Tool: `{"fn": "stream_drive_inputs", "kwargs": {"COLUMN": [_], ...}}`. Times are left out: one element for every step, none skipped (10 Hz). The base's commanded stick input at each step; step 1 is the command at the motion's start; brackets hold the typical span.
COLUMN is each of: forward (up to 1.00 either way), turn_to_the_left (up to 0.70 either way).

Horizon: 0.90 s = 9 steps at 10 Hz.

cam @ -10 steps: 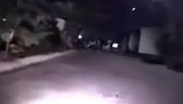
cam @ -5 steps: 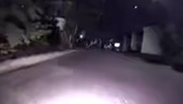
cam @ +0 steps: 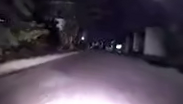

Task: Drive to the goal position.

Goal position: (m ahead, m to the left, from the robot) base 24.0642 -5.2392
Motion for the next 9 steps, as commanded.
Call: {"fn": "stream_drive_inputs", "kwargs": {"forward": [0.85,0.85,0.85,0.85,0.85,0.85,0.85,0.85,0.85], "turn_to_the_left": [0.00,0.00,0.00,0.00,0.00,0.00,0.00,0.00,0.00]}}
